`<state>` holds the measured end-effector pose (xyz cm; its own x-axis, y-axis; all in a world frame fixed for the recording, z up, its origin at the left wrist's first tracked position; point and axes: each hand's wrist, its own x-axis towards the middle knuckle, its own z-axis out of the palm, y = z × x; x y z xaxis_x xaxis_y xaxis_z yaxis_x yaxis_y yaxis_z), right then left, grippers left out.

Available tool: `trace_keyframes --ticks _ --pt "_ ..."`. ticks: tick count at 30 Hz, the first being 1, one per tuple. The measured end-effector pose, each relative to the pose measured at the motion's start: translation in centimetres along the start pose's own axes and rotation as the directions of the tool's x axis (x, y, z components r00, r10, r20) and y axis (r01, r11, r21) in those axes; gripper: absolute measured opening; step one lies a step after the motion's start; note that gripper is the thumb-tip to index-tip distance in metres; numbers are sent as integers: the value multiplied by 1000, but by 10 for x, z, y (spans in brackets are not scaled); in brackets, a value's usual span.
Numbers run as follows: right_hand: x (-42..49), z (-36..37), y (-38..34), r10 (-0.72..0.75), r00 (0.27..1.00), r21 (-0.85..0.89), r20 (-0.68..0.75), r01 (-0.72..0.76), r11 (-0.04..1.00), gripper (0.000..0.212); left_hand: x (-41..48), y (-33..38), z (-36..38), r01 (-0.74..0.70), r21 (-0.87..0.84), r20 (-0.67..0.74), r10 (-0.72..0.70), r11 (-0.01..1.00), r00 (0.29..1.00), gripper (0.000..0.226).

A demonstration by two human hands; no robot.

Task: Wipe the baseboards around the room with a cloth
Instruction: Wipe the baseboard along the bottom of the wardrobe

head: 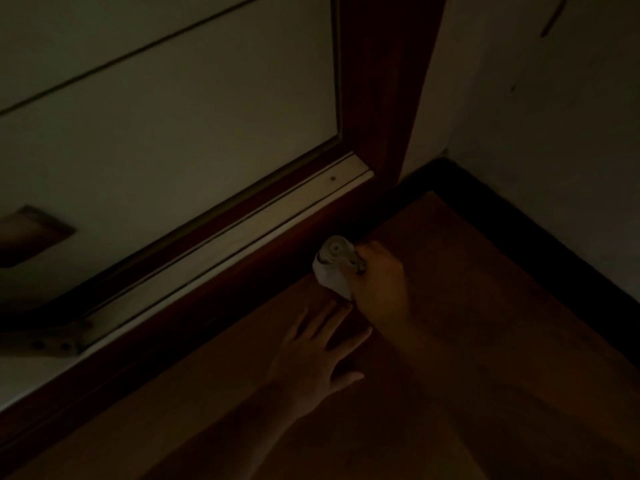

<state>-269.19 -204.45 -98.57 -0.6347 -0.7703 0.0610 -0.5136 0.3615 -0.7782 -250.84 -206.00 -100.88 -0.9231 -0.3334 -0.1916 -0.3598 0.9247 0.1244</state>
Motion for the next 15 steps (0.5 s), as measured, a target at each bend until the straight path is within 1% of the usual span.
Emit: trace_keyframes --ticks 1,4,6,8,10,11,13,15 --pt "2 0 2 29 999 1 -16 -29 1000 17 0 1 1 11 -4 -8 -11 1000 1000 63" --pt "15 -6 10 163 974 7 -155 -164 986 15 -1 2 4 27 -20 14 -26 999 1000 62" --pt "18 -9 14 173 963 9 -208 -174 985 11 -2 3 6 38 -12 13 -37 999 999 62" --pt "15 -6 12 144 976 19 -164 -143 990 8 -1 3 6 42 7 7 -42 999 999 62" --pt "10 -2 10 83 992 17 -96 -82 996 8 -1 3 6 40 5 6 -40 999 999 61" --pt "11 -2 12 64 994 7 -89 -64 998 9 -1 2 7 40 0 7 -40 999 999 61" --pt "20 -7 18 74 988 -16 -134 -77 997 9 -1 2 8 43 -5 10 -43 999 999 62" --pt "32 -17 25 137 969 -32 -204 -146 989 11 -1 3 8 46 1 23 -46 999 999 62"
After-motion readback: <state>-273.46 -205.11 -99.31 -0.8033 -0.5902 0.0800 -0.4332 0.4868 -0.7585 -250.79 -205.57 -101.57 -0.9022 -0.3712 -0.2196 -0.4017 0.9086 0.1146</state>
